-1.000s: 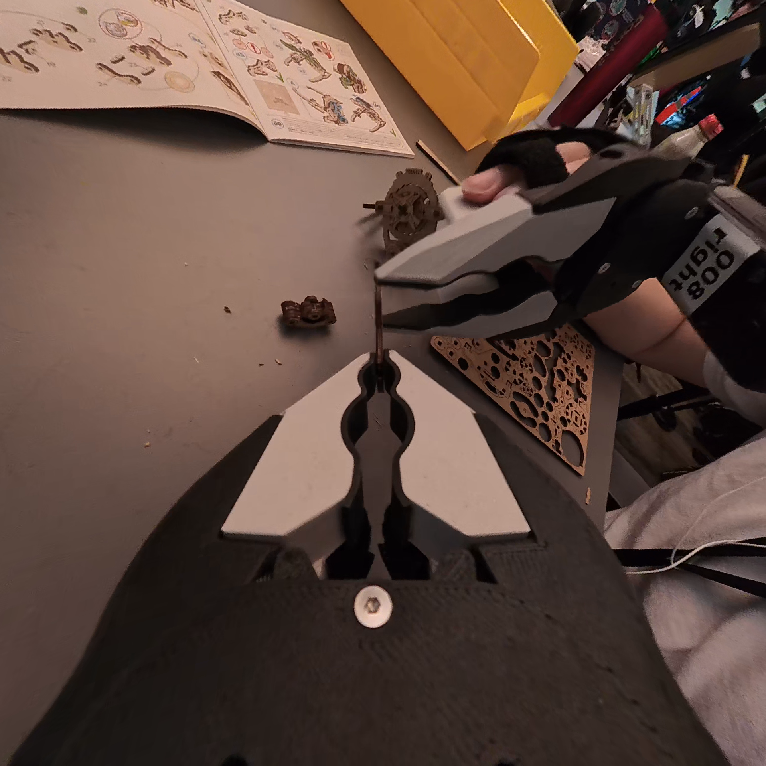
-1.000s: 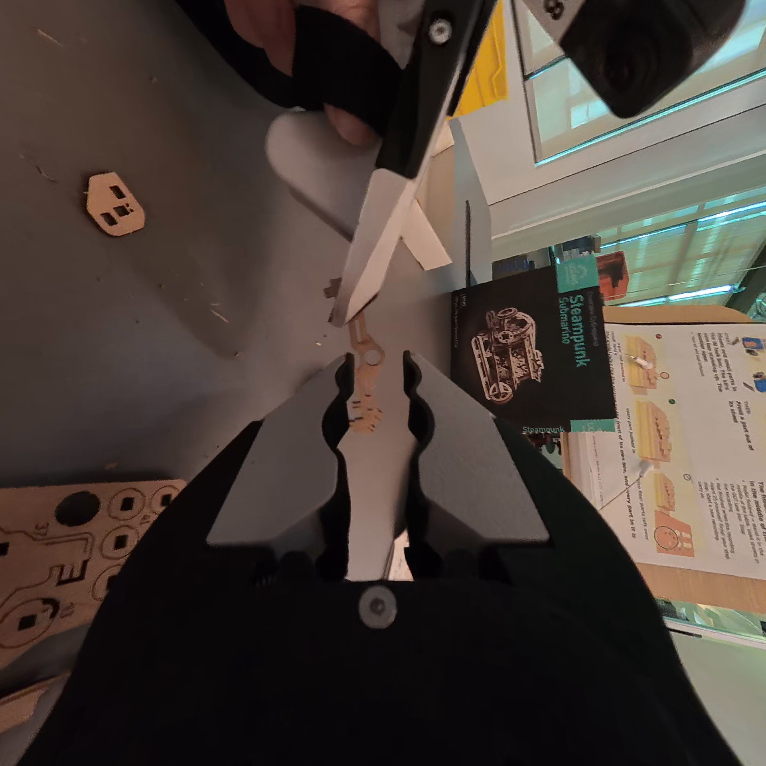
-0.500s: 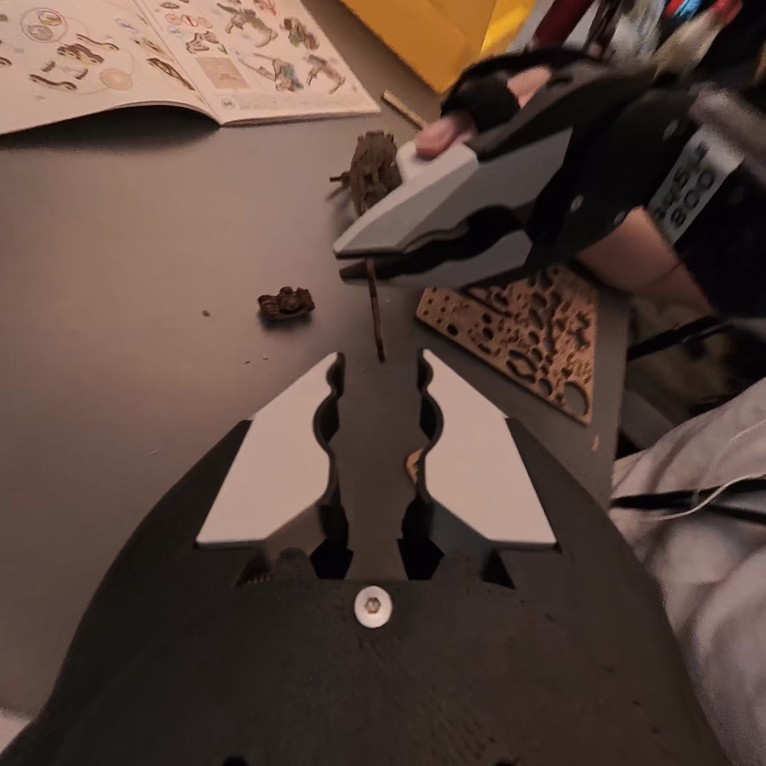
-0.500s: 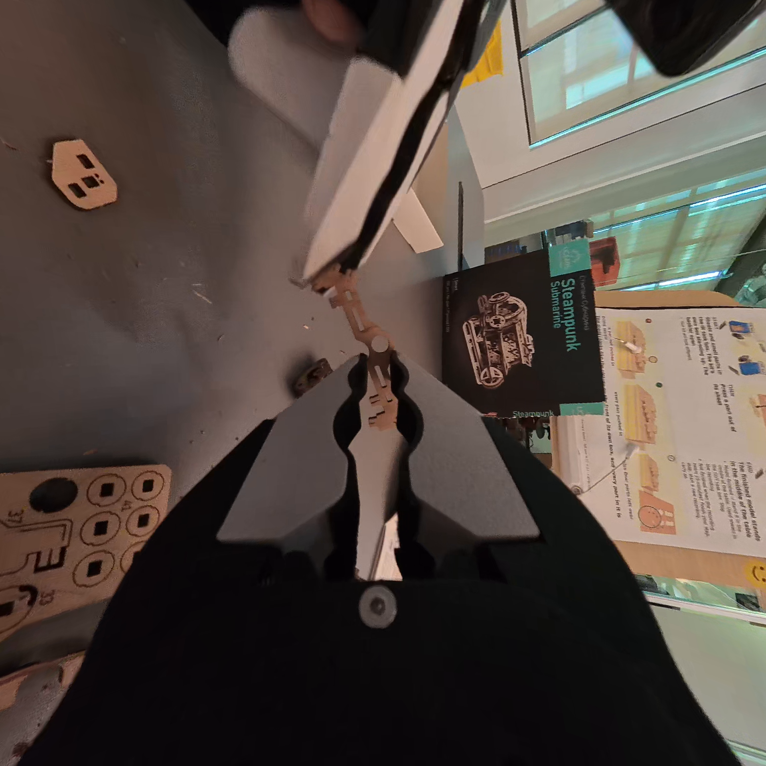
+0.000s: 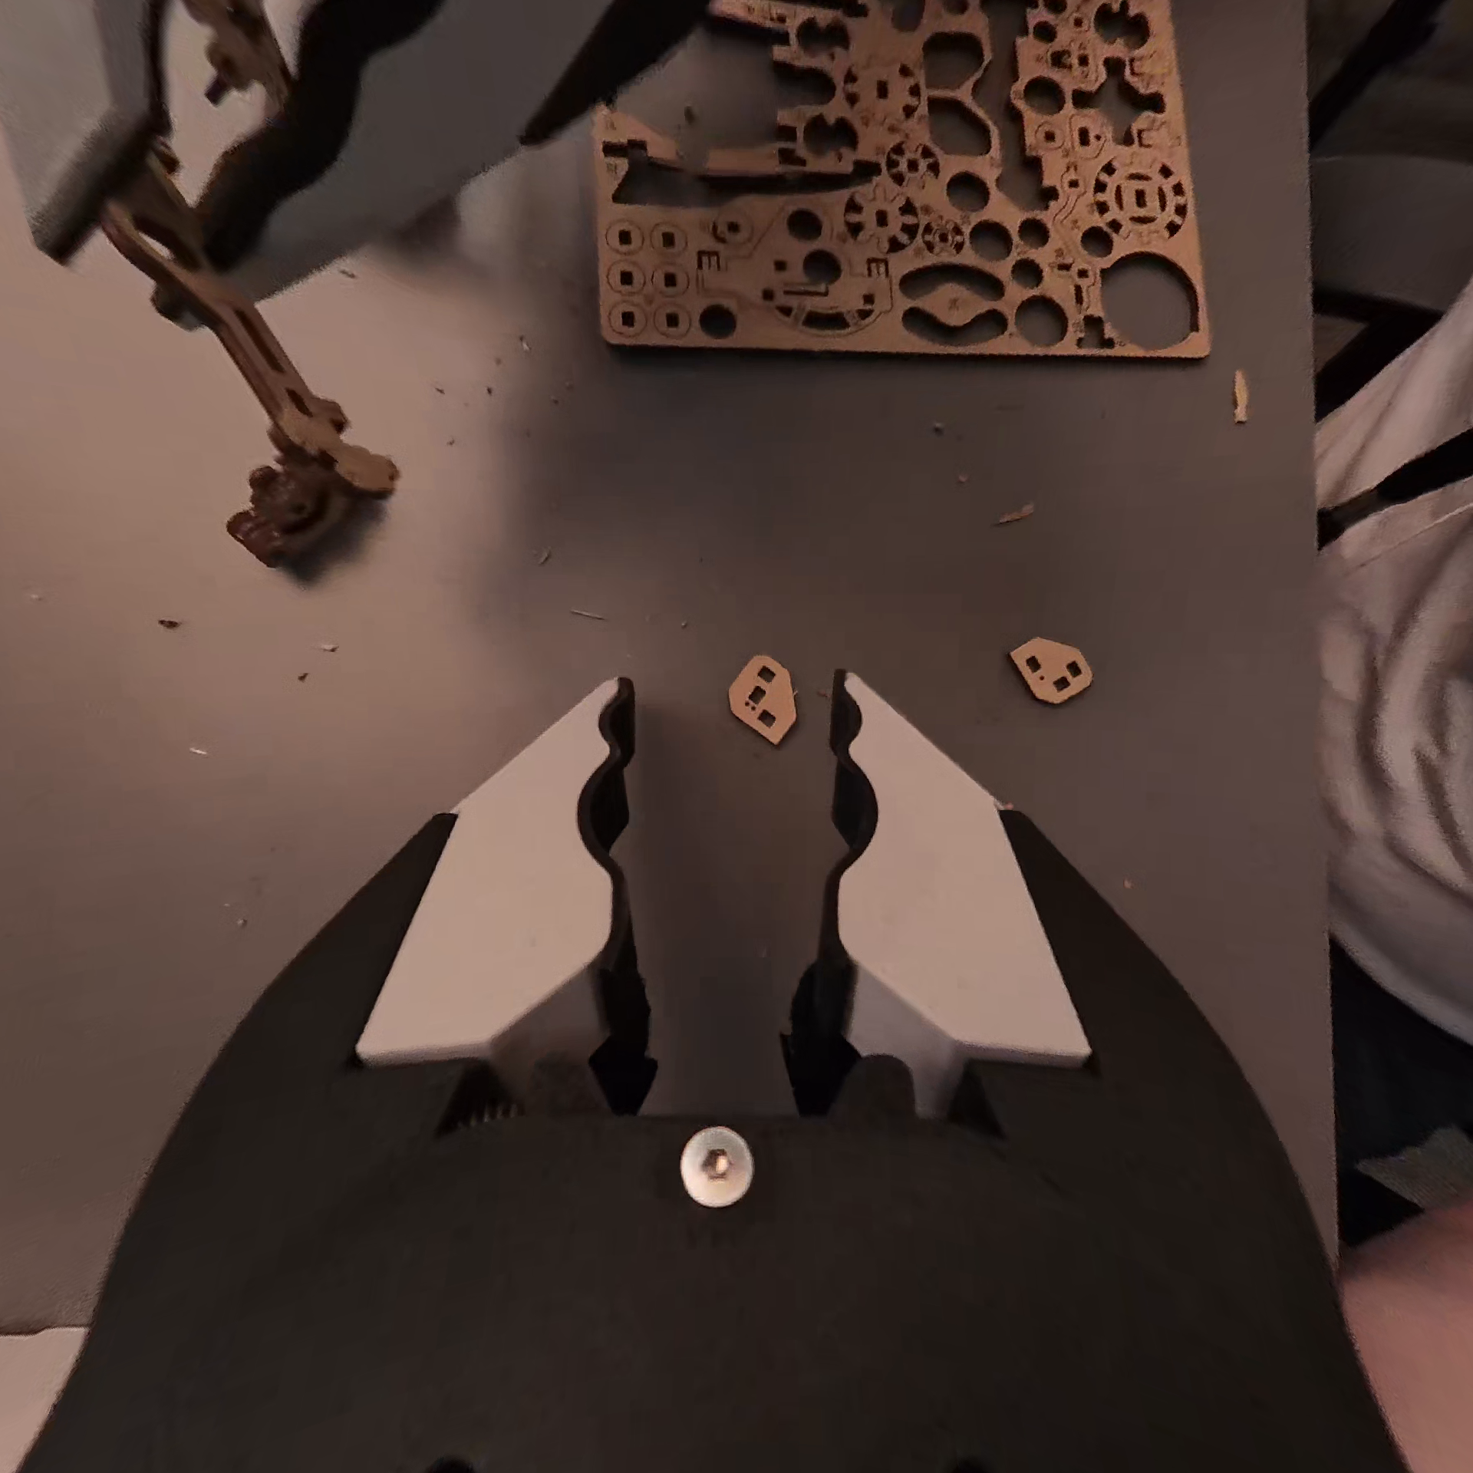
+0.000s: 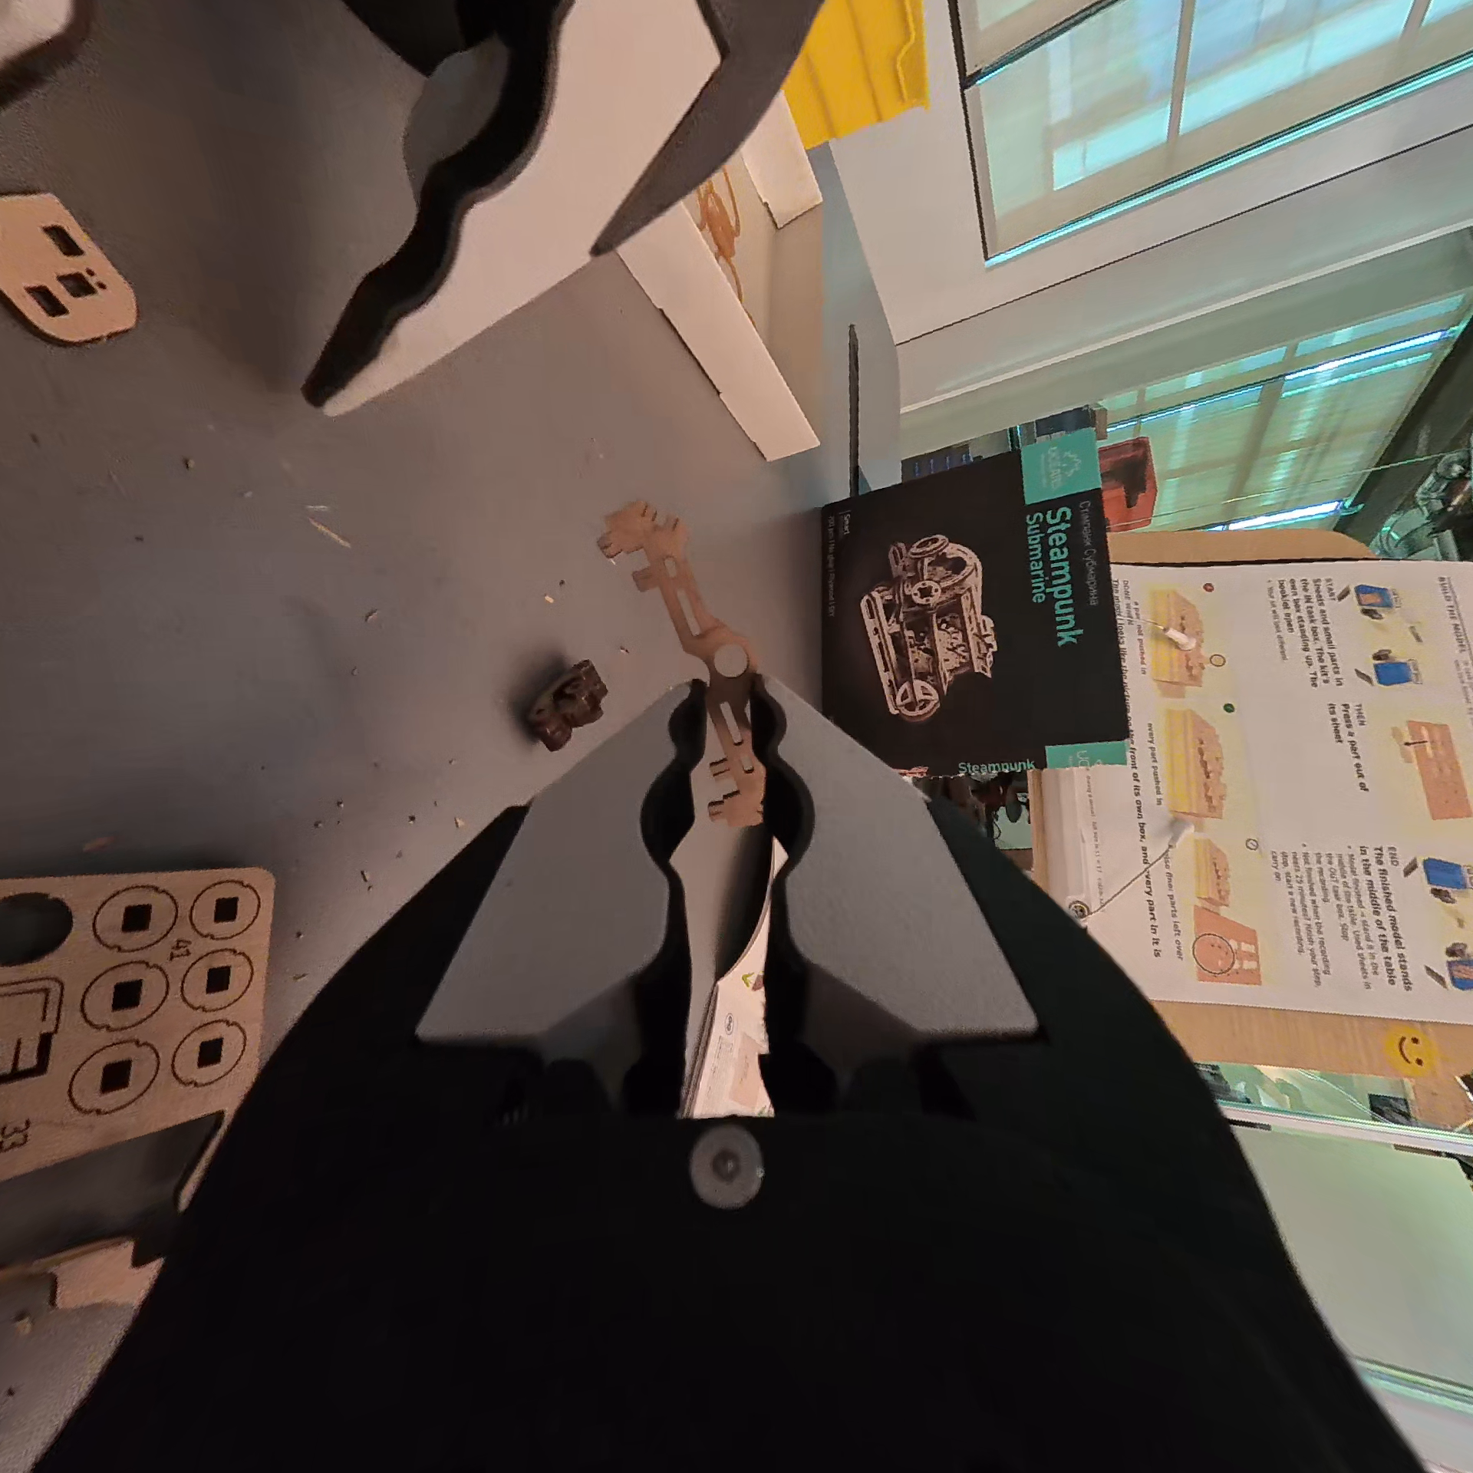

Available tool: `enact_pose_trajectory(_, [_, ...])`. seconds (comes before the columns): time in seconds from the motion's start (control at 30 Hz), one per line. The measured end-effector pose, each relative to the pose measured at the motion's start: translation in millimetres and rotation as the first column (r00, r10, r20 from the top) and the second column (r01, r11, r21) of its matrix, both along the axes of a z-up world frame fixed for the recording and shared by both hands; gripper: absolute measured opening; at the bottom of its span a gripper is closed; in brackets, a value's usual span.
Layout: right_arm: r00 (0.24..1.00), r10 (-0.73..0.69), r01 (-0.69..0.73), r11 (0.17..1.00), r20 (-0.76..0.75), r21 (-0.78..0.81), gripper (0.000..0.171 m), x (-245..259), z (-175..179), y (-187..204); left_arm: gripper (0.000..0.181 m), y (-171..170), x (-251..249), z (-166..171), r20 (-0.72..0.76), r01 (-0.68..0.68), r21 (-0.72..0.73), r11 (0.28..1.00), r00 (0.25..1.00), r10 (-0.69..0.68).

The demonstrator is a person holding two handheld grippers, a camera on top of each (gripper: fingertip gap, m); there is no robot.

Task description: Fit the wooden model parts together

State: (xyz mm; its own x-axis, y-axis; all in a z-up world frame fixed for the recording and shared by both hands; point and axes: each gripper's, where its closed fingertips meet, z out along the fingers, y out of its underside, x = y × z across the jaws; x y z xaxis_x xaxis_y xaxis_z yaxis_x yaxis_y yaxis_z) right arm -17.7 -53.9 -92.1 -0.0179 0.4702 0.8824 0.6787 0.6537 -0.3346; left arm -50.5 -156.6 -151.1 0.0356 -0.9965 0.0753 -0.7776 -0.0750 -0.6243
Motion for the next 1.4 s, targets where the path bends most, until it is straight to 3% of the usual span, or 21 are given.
enact_pose_trajectory(0.5, [0.999, -0.027, 0.028, 0.999, -0.04, 0.022, 0.01, 4.8, 9.7, 6.9, 0.032, 1.4, -8.4, -10.3, -0.056, 0.023, 0.04, 0.999, 0.998, -0.021])
enact_pose_trajectory(0.6, [0.999, -0.027, 0.028, 0.999, -0.043, 0.03, 0.009, 4.3, 10.4, 6.6, 0.011, -7.8, -6.5, -10.6, -0.071, 0.066, 0.025, 0.997, 0.995, -0.064])
enact_pose_trajectory(0.9, [0.999, -0.024, 0.026, 0.999, -0.04, 0.04, 0.01, 4.0, 10.1, 6.2, 0.011, -4.5, -4.9, -10.9, -0.071, 0.032, 0.011, 0.999, 0.997, -0.031])
enact_pose_trajectory(1.27, [0.998, -0.036, 0.039, 0.998, -0.049, 0.05, 0.009, 7.1, 12.8, 9.7, 0.014, 31.6, 3.7, -10.1, -0.027, -0.164, 0.055, 0.985, 0.986, 0.166])
enact_pose_trajectory(1.4, [0.998, -0.032, 0.035, 0.998, -0.054, 0.056, 0.009, 6.8, 14.3, 8.8, 0.024, 38.2, 3.3, -8.7, -0.013, -0.195, 0.062, 0.979, 0.98, 0.196])
